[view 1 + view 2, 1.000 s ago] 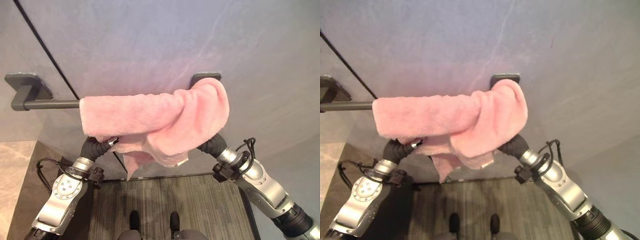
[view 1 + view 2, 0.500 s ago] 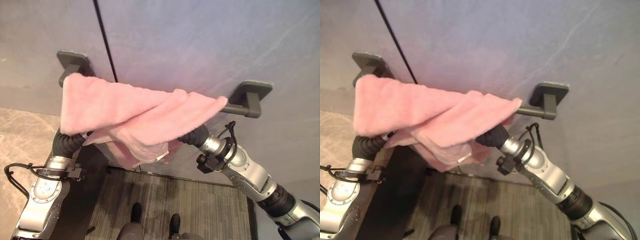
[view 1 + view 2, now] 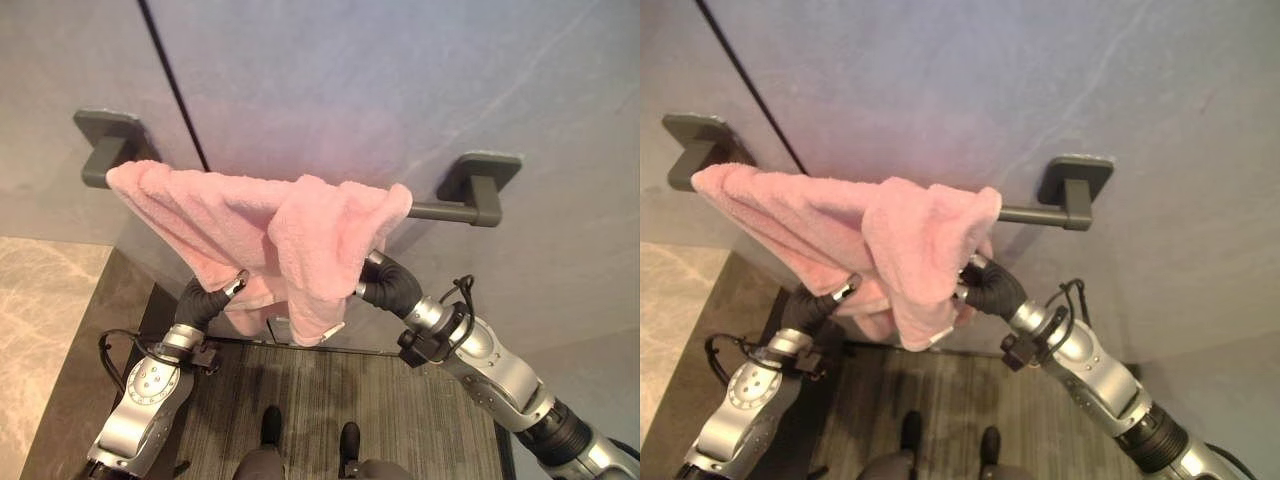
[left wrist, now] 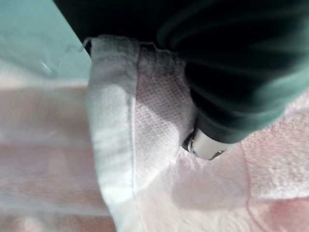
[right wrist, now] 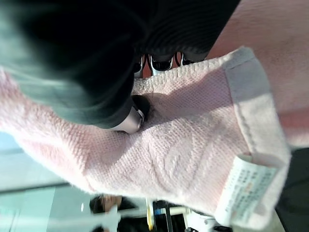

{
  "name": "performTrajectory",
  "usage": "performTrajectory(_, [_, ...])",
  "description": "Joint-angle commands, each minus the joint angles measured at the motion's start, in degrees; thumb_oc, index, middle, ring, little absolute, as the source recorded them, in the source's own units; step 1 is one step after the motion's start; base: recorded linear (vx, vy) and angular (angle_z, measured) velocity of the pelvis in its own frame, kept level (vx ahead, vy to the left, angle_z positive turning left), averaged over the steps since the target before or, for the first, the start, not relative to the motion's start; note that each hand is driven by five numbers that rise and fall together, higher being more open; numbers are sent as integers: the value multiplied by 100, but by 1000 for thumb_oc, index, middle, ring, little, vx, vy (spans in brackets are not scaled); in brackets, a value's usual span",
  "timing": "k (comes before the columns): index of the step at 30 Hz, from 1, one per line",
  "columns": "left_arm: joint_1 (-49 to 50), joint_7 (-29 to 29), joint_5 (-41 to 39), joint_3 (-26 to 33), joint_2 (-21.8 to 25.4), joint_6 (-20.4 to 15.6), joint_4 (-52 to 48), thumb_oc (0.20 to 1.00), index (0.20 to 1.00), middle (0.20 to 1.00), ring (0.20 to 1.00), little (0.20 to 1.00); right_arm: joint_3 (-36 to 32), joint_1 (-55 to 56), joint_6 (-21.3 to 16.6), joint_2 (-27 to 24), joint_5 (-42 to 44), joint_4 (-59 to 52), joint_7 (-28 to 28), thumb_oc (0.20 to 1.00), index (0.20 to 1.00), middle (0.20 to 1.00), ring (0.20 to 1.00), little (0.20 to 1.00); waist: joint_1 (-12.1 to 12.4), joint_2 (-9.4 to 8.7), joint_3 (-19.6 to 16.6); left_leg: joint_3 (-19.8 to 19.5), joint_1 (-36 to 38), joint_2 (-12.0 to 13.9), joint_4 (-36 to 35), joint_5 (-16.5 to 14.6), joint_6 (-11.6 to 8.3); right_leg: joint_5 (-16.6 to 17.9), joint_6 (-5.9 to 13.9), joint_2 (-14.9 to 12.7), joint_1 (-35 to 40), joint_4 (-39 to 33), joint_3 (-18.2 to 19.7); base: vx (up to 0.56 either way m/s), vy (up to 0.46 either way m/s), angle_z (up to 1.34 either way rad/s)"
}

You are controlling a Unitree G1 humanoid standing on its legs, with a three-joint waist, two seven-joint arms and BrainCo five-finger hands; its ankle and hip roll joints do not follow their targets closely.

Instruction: Put brush and paste in cup on sink, flatten towel.

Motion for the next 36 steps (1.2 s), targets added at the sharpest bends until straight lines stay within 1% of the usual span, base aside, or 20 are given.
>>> performTrajectory(1, [-33, -89, 87, -110, 168, -175, 279, 200, 200, 200, 200, 200, -115, -129, -280, 206, -37, -204, -100, 200, 200, 200, 200, 200, 26, -183, -387, 182, -183, 438, 23, 106, -362, 394, 817, -888, -162, -13, 258, 12, -9, -18])
performTrajectory(6, [115, -19, 99, 50, 164, -184, 478, 200, 200, 200, 200, 200, -27, -280, -270, 319, -56, 18, -145, 200, 200, 200, 200, 200, 55, -127, -370, 209, -180, 451, 23, 128, -367, 399, 812, -880, -198, -13, 307, 5, -4, -4])
performTrajectory(7, [143, 12, 187, 90, 187, -189, 525, 708, 708, 708, 708, 708, 28, -326, -251, 368, -68, 93, -157, 200, 200, 200, 200, 200, 77, -108, -358, 207, -189, 452, 23, 131, -368, 398, 807, -882, -210, -13, 305, 5, -9, -7])
performTrajectory(8, [145, 13, 188, 94, 187, -189, 524, 934, 934, 934, 934, 934, 33, -333, -254, 372, -69, 100, -157, 200, 200, 200, 200, 200, 73, -109, -358, 207, -189, 452, 23, 131, -368, 398, 806, -881, -211, -13, 305, 8, -8, -9])
performTrajectory(9, [152, 30, 214, 116, 192, -183, 505, 1000, 1000, 1000, 1000, 1000, 48, -347, -244, 390, -93, 131, -166, 200, 200, 200, 200, 200, 83, -98, -353, 204, -193, 449, 23, 134, -368, 398, 803, -882, -215, -13, 304, 11, -5, -5])
performTrajectory(10, [205, 82, 279, 191, 164, -175, 553, 1000, 1000, 1000, 1000, 1000, 142, -392, -190, 506, -150, 234, -169, 200, 200, 200, 200, 200, 122, -59, -349, 184, -218, 447, 23, 141, -371, 382, 793, -894, -217, -13, 291, 0, 0, 0])
performTrajectory(15, [387, 93, 295, 309, 141, -130, 600, 1000, 1000, 1000, 1000, 1000, 230, -401, -110, 644, -334, 436, -199, 200, 200, 200, 200, 200, 223, 12, -340, 134, -255, 433, 23, 165, -370, 352, 782, -901, -195, -13, 217, 0, 0, 0])
performTrajectory(21, [511, 58, 252, 275, 119, -71, 715, 1000, 1000, 1000, 1000, 1000, 257, -345, -66, 699, -406, 550, -216, 200, 200, 200, 200, 200, 270, 53, -348, 83, -263, 416, 23, 173, -368, 324, 768, -911, -150, -13, 165, 7, -6, 3])
performTrajectory(28, [470, 16, 263, 128, 92, -26, 801, 1000, 1000, 1000, 1000, 1000, 345, -297, -16, 791, -420, 685, -227, 200, 200, 200, 200, 200, 266, 69, -362, 61, -252, 401, 23, 162, -358, 304, 767, -929, -106, -13, 131, 7, -3, 4])
performTrajectory(29, [450, 12, 265, 110, 84, -28, 830, 357, 357, 357, 357, 357, 361, -301, -12, 815, -411, 714, -228, 200, 200, 200, 200, 200, 264, 69, -363, 57, -251, 399, 23, 159, -357, 304, 767, -931, -106, -13, 134, 0, 0, 0])
performTrajectory(30, [435, 13, 252, 85, 62, -29, 860, 200, 200, 200, 200, 200, 395, -290, -11, 849, -408, 786, -225, 200, 200, 200, 200, 200, 260, 71, -368, 59, -246, 399, 23, 157, -353, 305, 768, -938, -107, -13, 128, 0, 0, 0])
performTrajectory(36, [441, -23, 306, 45, 100, -23, 922, 200, 200, 200, 200, 200, 458, -167, 66, 893, -624, 1084, -221, 200, 200, 200, 200, 200, 243, 93, -375, 85, -227, 392, 23, 149, -338, 313, 778, -963, -113, -13, 138, 0, 0, 0])
